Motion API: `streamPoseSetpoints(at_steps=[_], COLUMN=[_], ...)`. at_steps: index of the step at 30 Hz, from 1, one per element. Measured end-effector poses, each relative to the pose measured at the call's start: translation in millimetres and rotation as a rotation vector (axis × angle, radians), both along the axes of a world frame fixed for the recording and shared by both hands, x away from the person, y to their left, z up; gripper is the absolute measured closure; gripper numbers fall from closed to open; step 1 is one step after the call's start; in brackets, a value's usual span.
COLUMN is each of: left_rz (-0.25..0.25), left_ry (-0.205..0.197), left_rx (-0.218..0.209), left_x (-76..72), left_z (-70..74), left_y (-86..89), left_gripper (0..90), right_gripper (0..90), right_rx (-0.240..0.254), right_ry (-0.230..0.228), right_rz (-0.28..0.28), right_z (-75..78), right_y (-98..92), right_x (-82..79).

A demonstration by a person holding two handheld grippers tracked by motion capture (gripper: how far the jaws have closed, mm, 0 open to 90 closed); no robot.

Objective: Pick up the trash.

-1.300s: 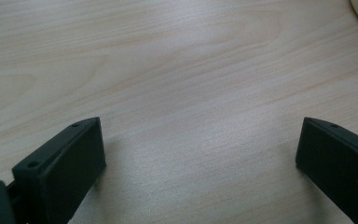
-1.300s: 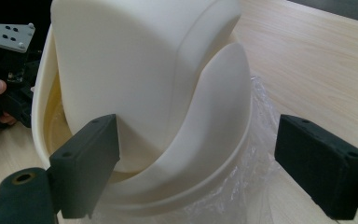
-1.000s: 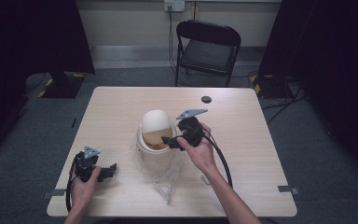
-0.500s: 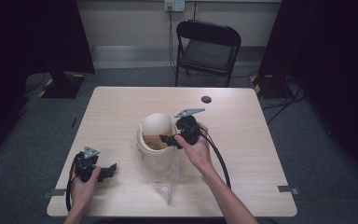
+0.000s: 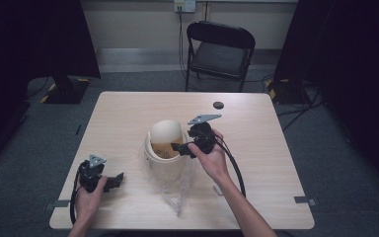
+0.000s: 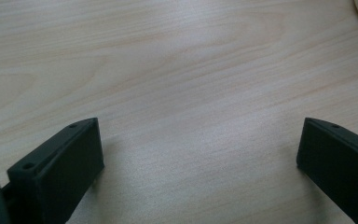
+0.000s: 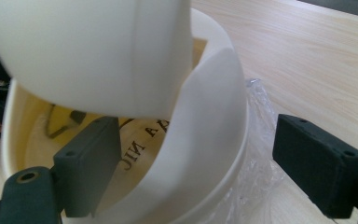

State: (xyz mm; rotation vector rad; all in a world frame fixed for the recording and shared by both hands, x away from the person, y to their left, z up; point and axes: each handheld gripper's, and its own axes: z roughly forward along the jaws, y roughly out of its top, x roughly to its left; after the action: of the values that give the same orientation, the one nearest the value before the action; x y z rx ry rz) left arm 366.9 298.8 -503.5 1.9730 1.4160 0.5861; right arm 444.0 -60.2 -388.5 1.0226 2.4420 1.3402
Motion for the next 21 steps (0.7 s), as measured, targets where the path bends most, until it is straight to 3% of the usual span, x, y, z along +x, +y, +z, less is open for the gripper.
streamPoseSetpoints(at_steps=[7,8,10,17,19,21], left_rz=[0.0,0.0,0.0,0.0,0.0,0.001], left_ry=[0.001,0.0,0.001,0.0,0.001,0.0], left_rx=[0.0,0.0,0.0,0.0,0.0,-0.004], left_x=[0.0,0.0,0.0,0.0,0.0,-0.1], left_z=[0.1,0.0,0.1,0.0,0.1,-0.1], left_y=[0.0,0.0,0.0,0.0,0.0,-0.2], left_gripper=[0.0,0.0,0.0,0.0,0.0,0.0], right_gripper=[14.4,14.3,14.4,14.3,13.8,13.9], right_rx=[0.005,-0.016,0.019,0.042,0.107,0.098], right_ry=[-0.028,-0.046,-0.037,-0.05,-0.024,-0.032], right_rz=[0.006,-0.005,-0.004,-0.021,-0.035,-0.038], right_z=[9.5,10.7,11.4,14.4,10.8,9.1], right_y=[-9.9,-12.6,-18.0,-37.5,-51.0,-54.4], right_x=[-11.8,-16.2,-19.8,-29.5,-38.6,-41.8])
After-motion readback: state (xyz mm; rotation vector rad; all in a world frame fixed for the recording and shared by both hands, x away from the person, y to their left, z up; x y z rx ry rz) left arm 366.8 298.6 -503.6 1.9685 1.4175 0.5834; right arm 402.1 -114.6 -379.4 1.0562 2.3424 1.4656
